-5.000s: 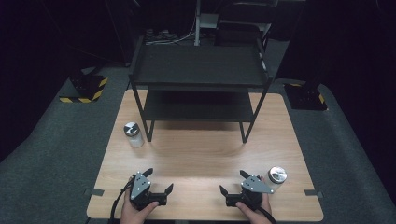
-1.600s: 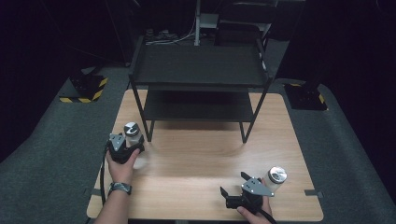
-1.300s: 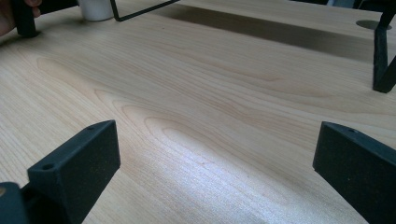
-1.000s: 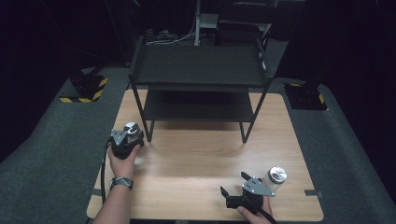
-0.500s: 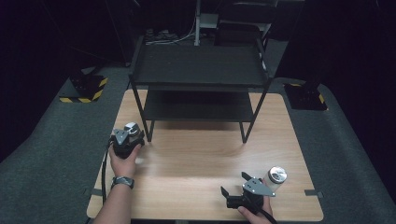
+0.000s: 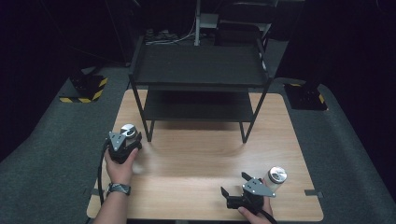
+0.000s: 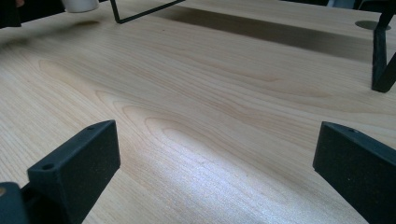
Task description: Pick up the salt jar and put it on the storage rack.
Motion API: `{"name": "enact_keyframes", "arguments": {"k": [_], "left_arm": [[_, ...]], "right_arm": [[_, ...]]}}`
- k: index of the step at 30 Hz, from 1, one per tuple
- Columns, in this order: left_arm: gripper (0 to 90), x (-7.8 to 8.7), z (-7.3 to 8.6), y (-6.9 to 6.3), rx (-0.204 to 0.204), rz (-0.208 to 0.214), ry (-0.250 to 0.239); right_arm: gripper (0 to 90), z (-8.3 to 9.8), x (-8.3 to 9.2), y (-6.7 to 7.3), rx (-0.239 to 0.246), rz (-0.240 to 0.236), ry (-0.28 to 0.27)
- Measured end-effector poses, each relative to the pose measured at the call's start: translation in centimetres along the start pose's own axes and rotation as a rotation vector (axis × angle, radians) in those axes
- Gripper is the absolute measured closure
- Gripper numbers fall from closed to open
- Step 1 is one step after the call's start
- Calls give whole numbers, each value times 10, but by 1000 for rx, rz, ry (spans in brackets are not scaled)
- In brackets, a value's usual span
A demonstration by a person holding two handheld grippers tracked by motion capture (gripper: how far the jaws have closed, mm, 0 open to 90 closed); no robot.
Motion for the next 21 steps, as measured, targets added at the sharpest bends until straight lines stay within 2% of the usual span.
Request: {"name": "enact_keyframes", "arguments": {"k": [8, 10, 13, 14, 17, 21], "left_arm": [[309, 22, -4, -18, -29, 24, -27], [309, 27, -5, -22, -26, 36, -33], [310, 35, -2, -24, 16, 51, -48], [309, 38, 0, -25, 18, 53, -49], [309, 47, 1, -31, -14, 59, -35], [310, 57, 1, -37, -8, 70, -55]], "right_arm": [[3, 1, 1, -2, -8, -7, -6], [3, 1, 1, -3, -8, -9, -8], [3, 2, 2, -4, -9, -10, -10], [3, 2, 2, -4, -9, -11, -10], [3, 2, 2, -4, -10, -10, -12], [3, 2, 2, -4, -11, -10, -12]]}}
Point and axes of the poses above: each handheld gripper's, and its own axes: x roughly backward along the jaws, z roughly out of its underside, y roughly to its left, the point moved 6 cm from there along -x, roughly forward along the jaws, and after that the axes turned 6 degrees about x, right-handed, at the moved point
